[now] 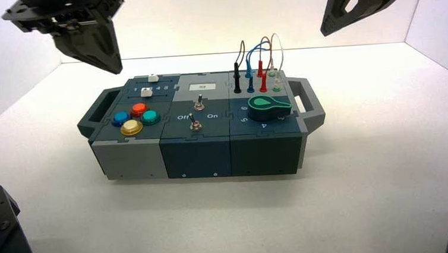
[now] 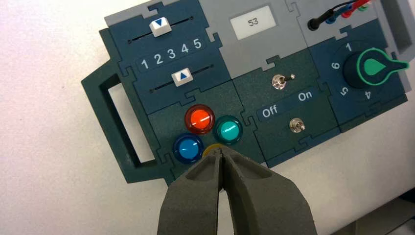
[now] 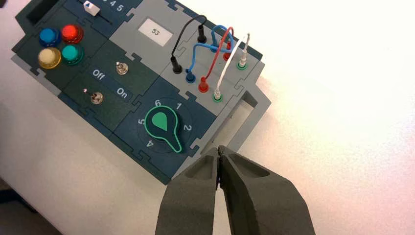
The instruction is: Push the green button with the left gripper.
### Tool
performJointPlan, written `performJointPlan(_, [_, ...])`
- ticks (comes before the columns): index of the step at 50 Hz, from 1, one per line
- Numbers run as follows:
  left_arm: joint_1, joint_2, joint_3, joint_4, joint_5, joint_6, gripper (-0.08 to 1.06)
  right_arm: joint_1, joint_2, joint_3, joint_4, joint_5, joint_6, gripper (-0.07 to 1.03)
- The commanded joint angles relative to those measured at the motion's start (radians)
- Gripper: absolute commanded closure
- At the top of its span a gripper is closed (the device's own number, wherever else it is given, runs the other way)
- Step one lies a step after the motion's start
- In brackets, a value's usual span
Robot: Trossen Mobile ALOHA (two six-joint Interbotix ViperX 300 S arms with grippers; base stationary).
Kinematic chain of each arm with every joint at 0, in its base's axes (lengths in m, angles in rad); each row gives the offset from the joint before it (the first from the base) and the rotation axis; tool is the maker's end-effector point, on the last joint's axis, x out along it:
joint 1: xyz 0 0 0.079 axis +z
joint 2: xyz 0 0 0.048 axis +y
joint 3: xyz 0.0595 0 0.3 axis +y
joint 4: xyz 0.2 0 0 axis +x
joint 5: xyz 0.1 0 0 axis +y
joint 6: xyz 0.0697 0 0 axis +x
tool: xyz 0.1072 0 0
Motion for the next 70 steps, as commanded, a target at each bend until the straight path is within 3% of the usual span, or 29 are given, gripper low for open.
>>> performJointPlan(1, [-0.006,0.057,-0.040,-0.002,0.005,-0.002,1.01,0.005,-0.003,-0.034,0.000,-0.003,-0.002,0.98])
performJointPlan(11, [-0.017,0.189,-0.071,-0.002,0.026,0.002,1.01,0.005,-0.005,-0.034,-0.002,0.000,-0.002,0.98])
performJointPlan(23, [-0.081,0.301,-0.123,-0.002,0.012,0.002,1.01,0.005,-0.006,-0.034,-0.002,0.000,-0.002,0.98])
performJointPlan(33, [-0.097,0.319,-0.152,0.000,-0.005,-0.002,1.01,0.005,-0.008,-0.034,-0.002,0.000,-0.002,0.98])
performJointPlan(70, [-0.097,0.368,-0.152,0.000,-0.008,0.000,1.01,0.003,-0.006,-0.034,-0.003,0.000,-0.002,0.98])
